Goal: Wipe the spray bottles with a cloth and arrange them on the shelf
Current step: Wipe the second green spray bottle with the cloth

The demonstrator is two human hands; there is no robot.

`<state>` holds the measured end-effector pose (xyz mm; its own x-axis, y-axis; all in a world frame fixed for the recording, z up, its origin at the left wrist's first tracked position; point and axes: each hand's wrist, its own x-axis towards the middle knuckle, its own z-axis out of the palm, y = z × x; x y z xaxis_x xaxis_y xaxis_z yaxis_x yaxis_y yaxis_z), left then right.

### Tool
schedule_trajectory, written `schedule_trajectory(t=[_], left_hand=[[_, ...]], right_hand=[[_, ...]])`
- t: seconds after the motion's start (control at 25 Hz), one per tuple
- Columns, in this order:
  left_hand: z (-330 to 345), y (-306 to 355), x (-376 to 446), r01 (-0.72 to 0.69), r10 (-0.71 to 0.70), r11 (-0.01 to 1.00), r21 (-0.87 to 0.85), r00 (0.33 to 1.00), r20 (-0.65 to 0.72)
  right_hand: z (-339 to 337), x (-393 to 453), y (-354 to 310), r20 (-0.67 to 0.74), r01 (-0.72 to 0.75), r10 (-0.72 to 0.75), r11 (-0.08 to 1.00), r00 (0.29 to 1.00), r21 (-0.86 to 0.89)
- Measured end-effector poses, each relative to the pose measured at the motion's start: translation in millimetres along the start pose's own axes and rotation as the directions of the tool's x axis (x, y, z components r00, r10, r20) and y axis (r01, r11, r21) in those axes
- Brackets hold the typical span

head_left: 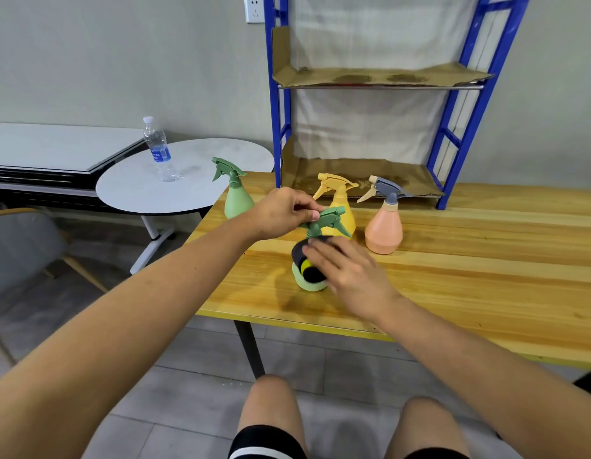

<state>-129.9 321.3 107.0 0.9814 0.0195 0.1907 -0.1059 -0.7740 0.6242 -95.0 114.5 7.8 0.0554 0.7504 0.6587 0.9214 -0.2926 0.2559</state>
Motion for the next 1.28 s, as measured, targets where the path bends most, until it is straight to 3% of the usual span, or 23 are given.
schedule_trajectory(t=[0.08, 0.16, 0.28, 0.44, 0.6, 0.72, 0.8, 0.96, 1.12, 1.28], left_hand=[[0, -2, 1, 0.002, -0.002, 1.0, -0.008, 1.0, 0.006], [0, -4, 0, 0.0, 0.0, 1.0, -0.02, 1.0, 0.007], [1, -5, -1, -0.007, 0.007, 0.999, -0.036, 1.0, 0.006], [1, -8, 1, 0.008, -0.007, 0.998, -0.058, 1.0, 0.019], [3, -15, 3, 0.02, -0.016, 0.986, -0.164, 1.0, 0.026], [6, -17, 0, 0.017, -0.017, 0.979, -0.201, 1.0, 0.004], [9, -17, -1, 0.029, -0.034, 0.965, -0.262, 0.999, -0.016], [11, -15, -1, 0.046, -0.046, 0.945, -0.323, 0.999, 0.007], [11, -19, -3, 0.043, -0.051, 0.945, -0.323, 0.999, -0.017], [13, -19, -2, 0.052, -0.062, 0.937, -0.344, 0.998, -0.017]], right_hand=[[9, -18, -12, 0.087, 0.162, -0.161, 0.987, 0.983, -0.001], [9, -29, -13, 0.132, 0.211, -0.211, 0.977, 0.969, 0.015], [-6, -10, 12, -0.011, -0.032, 0.033, 0.999, 0.999, 0.027], [-16, 3, 30, -0.137, -0.263, 0.269, 0.963, 0.953, 0.057], [-4, -8, 12, 0.01, -0.138, 0.137, 0.987, 0.99, 0.087], [-7, 0, 24, -0.171, -0.297, 0.318, 0.945, 0.933, 0.138], [-6, 4, 20, -0.216, -0.361, 0.393, 0.916, 0.894, 0.172], [6, 2, -2, -0.049, -0.168, 0.176, 0.977, 0.983, 0.131], [-5, -4, 26, -0.187, -0.318, 0.342, 0.937, 0.921, 0.146], [-6, -29, 39, -0.117, -0.395, 0.402, 0.915, 0.908, 0.078]])
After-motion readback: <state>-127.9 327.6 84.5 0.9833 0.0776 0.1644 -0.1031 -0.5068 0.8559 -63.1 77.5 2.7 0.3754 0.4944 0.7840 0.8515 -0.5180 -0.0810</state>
